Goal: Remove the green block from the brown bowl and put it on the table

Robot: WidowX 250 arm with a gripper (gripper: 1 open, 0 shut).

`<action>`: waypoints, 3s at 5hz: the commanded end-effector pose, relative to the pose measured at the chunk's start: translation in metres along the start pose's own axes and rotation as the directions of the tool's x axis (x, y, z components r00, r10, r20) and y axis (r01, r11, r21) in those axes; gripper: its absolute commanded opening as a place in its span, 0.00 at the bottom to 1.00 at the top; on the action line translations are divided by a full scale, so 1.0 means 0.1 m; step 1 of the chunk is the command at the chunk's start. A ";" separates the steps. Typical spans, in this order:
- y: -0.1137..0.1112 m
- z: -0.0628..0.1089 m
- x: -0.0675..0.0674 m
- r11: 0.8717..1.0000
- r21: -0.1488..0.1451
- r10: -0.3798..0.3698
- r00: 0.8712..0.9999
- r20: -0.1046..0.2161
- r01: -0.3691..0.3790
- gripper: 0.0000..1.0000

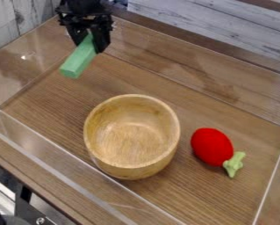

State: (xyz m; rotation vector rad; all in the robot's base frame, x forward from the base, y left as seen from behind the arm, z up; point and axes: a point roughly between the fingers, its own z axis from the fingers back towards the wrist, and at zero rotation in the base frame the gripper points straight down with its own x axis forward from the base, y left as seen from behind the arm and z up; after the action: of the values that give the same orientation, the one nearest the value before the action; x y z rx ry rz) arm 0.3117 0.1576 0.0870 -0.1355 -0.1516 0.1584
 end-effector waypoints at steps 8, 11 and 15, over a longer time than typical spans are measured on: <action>0.42 -0.05 0.44 1.000 0.022 -0.012 0.998 0.055 0.011 1.00; 0.40 -0.08 0.51 0.998 0.046 -0.034 0.998 0.055 0.031 1.00; 0.35 -0.09 0.58 0.995 0.076 -0.062 0.997 0.055 0.058 1.00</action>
State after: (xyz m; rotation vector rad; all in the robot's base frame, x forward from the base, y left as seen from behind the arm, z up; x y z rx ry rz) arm 0.3564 0.1970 0.0605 -0.0872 -0.1518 0.1190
